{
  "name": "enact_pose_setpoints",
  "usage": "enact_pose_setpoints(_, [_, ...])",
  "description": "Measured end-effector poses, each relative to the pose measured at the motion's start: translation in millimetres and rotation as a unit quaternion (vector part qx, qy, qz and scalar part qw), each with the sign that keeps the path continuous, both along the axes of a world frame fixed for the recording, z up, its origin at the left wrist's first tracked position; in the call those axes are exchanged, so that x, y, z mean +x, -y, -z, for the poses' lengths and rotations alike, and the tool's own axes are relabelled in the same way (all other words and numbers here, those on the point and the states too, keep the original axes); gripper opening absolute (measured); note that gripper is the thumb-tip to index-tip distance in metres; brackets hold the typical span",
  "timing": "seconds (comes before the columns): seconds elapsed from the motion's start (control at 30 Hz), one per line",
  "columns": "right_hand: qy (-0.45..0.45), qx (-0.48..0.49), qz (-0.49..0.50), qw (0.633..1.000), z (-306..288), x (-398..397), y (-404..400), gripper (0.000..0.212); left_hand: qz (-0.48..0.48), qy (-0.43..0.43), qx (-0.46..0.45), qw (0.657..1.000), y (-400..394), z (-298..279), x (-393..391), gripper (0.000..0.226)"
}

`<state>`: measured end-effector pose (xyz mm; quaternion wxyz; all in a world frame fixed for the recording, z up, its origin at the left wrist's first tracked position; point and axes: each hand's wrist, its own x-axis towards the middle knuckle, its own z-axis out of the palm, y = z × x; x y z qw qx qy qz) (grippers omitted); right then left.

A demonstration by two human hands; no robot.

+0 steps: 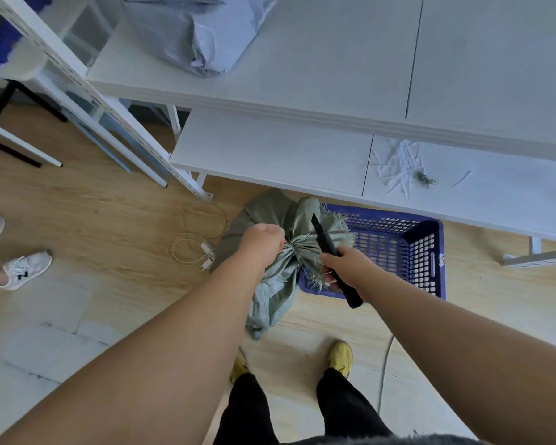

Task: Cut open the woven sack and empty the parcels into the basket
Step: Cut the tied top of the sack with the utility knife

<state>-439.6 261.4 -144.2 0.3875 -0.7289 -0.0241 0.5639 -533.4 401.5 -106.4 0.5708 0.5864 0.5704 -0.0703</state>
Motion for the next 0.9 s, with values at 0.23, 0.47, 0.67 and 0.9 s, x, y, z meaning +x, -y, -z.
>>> enact_pose_setpoints(0.23, [0.008,-0.016,0.108,0.994,46,-30,-29,0.013,0.218,-0.058,0.111,0.968,-52,62,-8,0.033])
enact_pose_setpoints(0.47, [0.019,-0.042,0.165,0.985,129,-52,-54,0.010,0.354,-0.057,0.175,0.917,-83,152,5,0.035])
enact_pose_setpoints(0.67, [0.093,-0.059,0.169,0.979,212,-50,-63,0.004,0.459,-0.052,0.211,0.861,-65,270,21,0.037])
enact_pose_setpoints(0.9, [0.185,-0.070,0.172,0.965,315,-47,-80,0.009,0.516,-0.038,0.342,0.784,-65,384,27,0.054])
